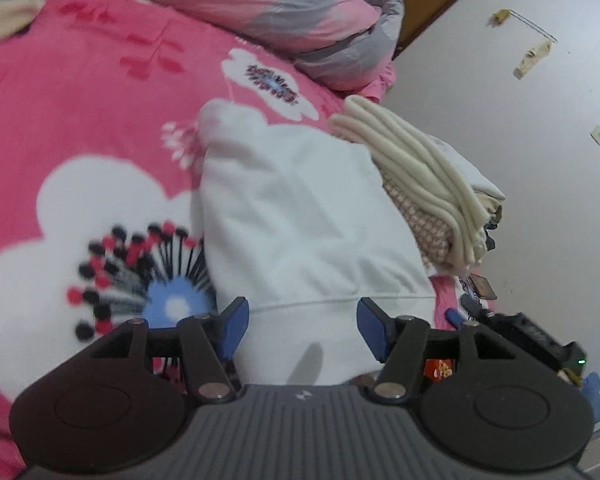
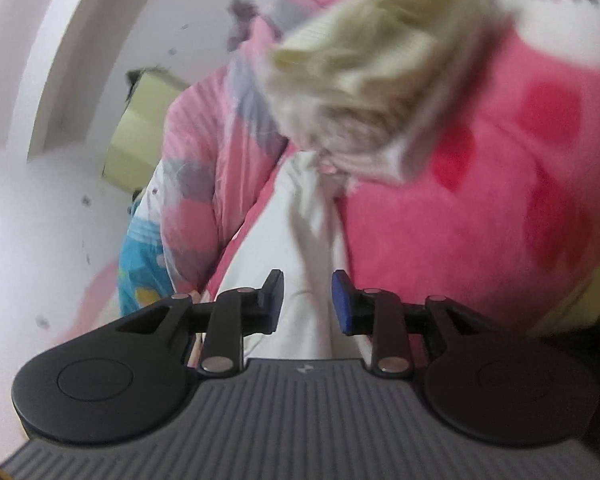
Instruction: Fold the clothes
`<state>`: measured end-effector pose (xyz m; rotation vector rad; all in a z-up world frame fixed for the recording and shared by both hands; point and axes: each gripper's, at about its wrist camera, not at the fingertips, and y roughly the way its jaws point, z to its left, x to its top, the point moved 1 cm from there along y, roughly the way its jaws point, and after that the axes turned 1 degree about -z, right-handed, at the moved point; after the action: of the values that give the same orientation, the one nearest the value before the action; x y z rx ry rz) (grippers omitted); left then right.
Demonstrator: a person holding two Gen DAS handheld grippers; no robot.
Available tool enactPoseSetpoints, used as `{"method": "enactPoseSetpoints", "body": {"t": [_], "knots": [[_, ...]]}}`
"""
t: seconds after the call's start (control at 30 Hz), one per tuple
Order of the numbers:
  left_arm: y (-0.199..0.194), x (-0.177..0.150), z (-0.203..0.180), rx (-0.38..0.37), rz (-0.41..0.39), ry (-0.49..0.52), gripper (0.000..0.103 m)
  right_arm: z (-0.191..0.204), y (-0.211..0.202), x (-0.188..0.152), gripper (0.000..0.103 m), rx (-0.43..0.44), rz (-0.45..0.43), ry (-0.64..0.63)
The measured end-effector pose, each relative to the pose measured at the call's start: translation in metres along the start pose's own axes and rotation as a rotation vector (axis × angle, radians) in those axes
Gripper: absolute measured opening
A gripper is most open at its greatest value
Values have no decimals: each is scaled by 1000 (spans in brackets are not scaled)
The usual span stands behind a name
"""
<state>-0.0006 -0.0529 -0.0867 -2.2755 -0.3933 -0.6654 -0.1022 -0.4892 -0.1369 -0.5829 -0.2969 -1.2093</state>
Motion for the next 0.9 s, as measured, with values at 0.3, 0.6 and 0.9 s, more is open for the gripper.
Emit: {"method": "enactPoseSetpoints", "body": {"t": [0.3, 0.6, 0.9], "knots": [[7, -24, 3, 13, -22, 3, 28, 23, 24, -24, 17, -141, 142, -280], [-25, -15, 12, -45, -114, 59, 60, 63, 16, 6, 20, -225, 130, -524], [22, -11, 38, -81, -93, 78, 48, 198, 156, -12, 48, 26, 309, -1072]]}}
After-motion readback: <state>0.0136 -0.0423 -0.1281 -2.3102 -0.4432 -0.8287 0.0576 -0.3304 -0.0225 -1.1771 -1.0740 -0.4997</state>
